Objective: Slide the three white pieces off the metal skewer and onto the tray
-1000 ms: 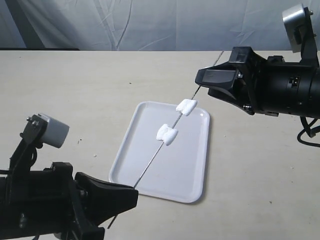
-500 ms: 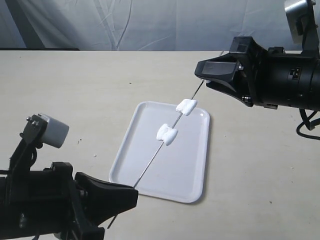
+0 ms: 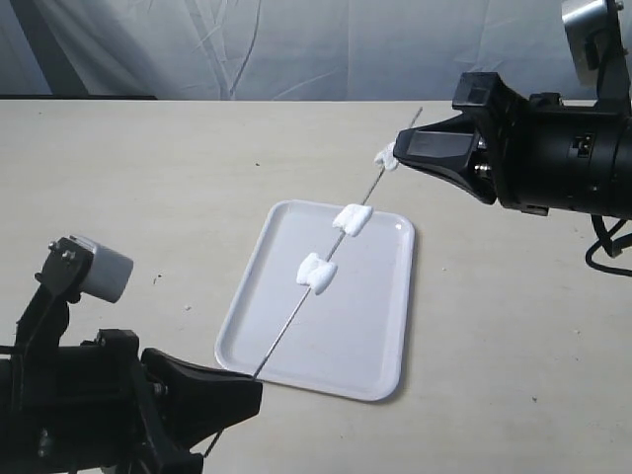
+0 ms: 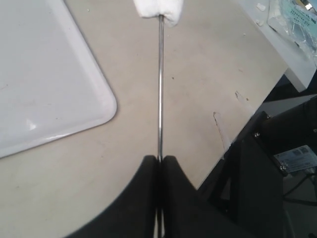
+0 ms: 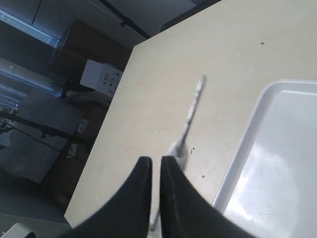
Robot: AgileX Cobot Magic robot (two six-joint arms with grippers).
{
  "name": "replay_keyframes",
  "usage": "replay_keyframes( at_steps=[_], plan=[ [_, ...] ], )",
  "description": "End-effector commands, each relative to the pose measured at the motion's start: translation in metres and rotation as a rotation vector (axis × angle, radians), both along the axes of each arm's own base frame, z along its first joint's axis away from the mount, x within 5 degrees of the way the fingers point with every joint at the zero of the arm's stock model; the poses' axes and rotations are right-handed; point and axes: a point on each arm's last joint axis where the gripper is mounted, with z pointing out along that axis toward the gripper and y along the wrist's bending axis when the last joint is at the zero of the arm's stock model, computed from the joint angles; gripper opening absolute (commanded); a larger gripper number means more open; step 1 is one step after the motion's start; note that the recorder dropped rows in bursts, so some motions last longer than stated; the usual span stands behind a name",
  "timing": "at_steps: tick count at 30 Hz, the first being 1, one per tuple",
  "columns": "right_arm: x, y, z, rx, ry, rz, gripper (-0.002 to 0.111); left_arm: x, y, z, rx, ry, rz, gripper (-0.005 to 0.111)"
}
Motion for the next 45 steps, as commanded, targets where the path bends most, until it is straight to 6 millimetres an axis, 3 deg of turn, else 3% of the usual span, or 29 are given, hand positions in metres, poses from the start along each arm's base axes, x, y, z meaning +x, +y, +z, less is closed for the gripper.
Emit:
replay_keyframes(
  at_steps=[1,8,15,27,45],
  plan=[
    [0.000,0.001,0.003,0.001,-0.016,0.003,-0.001,-0.002,0.002,-0.004,-0.001,0.025,0.011,0.000],
    [0.001,0.000,0.003,-0.003,-0.015,-0.004,0.000,-0.001,0.002,-0.004,0.002,0.021,0.018,0.000],
    [0.002,0.000,0.002,-0.009,-0.015,-0.013,0.027,0.000,0.002,-0.004,0.005,0.019,0.024,0.000],
    [0.001,0.000,0.002,-0.010,-0.013,-0.014,0.027,0.002,-0.003,0.007,-0.029,0.001,0.014,0.000],
    [0.002,0.000,0.001,-0.018,-0.012,-0.023,0.027,0.000,-0.004,0.007,-0.039,0.014,-0.006,0.000]
  ],
)
